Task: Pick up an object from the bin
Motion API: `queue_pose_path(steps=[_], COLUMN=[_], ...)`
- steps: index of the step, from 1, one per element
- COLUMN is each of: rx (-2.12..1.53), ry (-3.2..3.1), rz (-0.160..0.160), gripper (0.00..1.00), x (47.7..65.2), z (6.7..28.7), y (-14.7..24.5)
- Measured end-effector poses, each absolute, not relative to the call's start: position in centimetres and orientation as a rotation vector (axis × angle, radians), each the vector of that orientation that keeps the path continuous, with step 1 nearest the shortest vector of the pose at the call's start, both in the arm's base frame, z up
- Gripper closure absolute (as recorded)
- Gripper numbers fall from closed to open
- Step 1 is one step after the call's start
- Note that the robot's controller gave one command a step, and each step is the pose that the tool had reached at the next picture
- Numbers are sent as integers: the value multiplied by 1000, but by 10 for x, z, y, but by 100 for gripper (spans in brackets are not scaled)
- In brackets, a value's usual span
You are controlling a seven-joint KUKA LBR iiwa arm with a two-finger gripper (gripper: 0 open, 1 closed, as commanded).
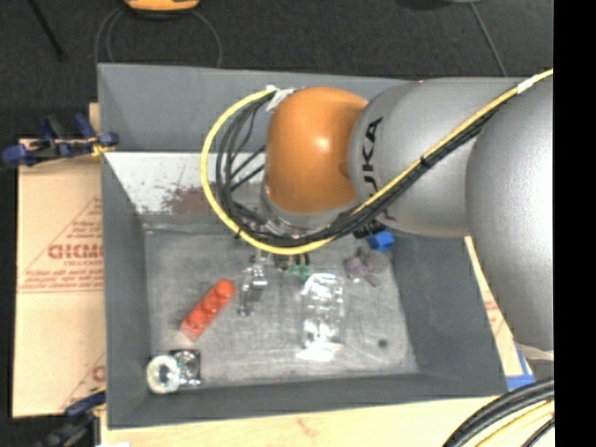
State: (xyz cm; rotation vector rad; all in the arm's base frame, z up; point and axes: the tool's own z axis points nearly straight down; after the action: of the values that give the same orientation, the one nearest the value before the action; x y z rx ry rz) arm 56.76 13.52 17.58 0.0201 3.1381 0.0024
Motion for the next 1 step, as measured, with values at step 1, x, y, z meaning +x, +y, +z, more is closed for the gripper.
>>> queue_pose_path(steps=[1], rx=[238], ry=[3125], rz=[5], gripper=[0], x=[543], z=[74], y=[178])
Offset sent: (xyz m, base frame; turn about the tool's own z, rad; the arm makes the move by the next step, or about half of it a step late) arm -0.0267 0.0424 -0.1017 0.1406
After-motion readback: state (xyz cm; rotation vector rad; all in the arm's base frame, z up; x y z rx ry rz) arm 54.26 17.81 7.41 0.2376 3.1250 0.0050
